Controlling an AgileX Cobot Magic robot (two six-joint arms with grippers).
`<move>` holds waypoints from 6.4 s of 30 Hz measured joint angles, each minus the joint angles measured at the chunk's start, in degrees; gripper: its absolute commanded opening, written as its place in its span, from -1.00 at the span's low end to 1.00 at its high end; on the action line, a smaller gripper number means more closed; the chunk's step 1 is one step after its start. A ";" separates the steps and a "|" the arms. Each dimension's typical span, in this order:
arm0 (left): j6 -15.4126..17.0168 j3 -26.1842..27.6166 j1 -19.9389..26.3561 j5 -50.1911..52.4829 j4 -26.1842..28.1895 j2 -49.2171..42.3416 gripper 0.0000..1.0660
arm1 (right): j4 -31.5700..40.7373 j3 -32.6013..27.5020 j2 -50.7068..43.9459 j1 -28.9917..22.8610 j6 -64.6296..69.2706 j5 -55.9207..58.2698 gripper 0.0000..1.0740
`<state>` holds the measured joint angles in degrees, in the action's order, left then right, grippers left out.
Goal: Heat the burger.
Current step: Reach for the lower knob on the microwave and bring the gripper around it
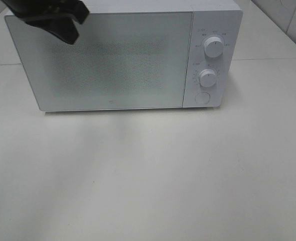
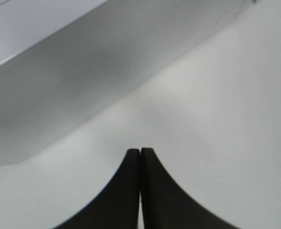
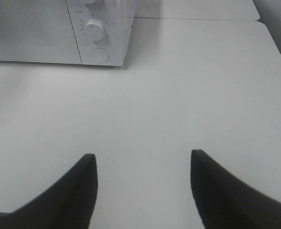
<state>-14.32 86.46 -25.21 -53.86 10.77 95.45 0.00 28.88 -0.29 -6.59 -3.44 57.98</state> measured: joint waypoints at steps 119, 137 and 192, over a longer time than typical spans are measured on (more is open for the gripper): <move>1.89 -57.52 18.74 -6.76 -1.60 -95.68 -0.99 | 0.00 1.83 62.80 0.00 0.00 -69.96 0.06; 1.89 -57.52 18.74 -6.76 -1.60 -95.68 -0.99 | 0.00 1.83 85.89 -0.63 2.35 -93.56 0.06; 1.89 -57.52 18.74 -6.76 -1.66 -95.68 -0.99 | 23.55 5.44 111.90 -26.13 -9.45 -124.85 0.16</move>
<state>-12.43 28.93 -6.47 -60.62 9.11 -0.23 23.55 34.32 111.61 -32.72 -12.89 -66.86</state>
